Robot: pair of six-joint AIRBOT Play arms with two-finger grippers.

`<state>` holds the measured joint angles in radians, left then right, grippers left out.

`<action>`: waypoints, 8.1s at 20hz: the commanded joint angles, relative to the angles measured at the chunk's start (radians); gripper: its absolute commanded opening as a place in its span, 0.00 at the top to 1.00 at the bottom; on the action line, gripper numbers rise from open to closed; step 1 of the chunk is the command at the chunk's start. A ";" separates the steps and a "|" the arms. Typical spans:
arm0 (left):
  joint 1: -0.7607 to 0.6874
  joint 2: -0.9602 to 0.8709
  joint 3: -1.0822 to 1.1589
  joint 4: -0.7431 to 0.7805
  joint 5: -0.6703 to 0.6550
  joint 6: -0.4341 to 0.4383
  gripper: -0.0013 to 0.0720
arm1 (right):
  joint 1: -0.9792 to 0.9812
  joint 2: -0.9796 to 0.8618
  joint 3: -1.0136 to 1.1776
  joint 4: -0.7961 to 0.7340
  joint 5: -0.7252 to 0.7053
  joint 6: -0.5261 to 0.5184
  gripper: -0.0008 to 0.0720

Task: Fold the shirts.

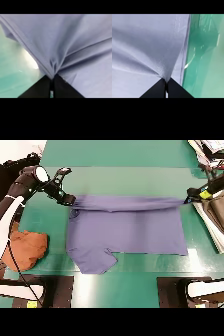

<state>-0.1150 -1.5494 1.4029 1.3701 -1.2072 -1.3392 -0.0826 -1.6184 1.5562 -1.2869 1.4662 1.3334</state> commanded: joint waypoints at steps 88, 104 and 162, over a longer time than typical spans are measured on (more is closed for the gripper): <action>0.000 0.376 -0.312 -0.248 0.316 -0.093 0.95 | -0.100 0.310 -0.347 0.085 -0.081 0.067 0.97; 0.000 0.080 -0.027 -0.245 0.299 -0.093 0.25 | -0.124 -0.109 0.085 0.195 0.007 0.002 0.30; 0.226 0.065 0.278 -0.271 0.075 -0.042 0.95 | 0.936 -0.381 0.517 0.664 -0.513 -0.299 0.43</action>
<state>0.0460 -1.5337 1.6802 1.0912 -1.1011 -1.3853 0.7784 -1.9156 2.0308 -0.6209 1.0279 1.0969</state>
